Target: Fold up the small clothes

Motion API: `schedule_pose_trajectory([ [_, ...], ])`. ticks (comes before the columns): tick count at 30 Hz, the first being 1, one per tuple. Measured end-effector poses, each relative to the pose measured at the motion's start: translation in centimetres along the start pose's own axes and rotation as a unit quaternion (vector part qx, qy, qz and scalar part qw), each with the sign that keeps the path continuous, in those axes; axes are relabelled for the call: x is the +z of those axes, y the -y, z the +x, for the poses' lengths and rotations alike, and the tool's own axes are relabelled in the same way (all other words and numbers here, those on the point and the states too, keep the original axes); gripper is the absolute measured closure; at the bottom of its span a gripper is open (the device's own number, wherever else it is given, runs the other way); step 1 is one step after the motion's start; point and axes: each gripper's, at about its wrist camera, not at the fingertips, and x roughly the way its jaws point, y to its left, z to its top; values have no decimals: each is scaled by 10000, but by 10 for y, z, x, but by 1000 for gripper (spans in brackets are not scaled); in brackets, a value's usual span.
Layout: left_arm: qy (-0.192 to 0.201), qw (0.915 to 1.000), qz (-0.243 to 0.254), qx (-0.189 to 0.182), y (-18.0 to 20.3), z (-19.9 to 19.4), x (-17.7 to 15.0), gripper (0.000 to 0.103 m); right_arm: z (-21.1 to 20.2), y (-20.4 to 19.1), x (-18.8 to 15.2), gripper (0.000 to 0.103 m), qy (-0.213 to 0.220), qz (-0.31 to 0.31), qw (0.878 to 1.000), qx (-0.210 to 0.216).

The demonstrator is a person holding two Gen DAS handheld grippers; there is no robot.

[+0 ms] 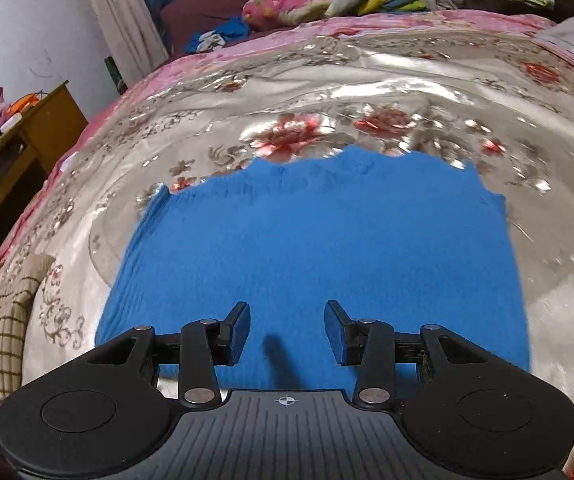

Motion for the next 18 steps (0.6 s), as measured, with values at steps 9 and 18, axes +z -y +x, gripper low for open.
schedule_pose_trajectory([
  [9, 92, 9996, -41, -276, -11, 4, -2, 48, 36, -48, 23, 62, -130, -300, 9992, 245],
  [18, 118, 9992, 6, -387, -15, 0, -5, 48, 68, -108, 36, 62, -261, -723, 9958, 488],
])
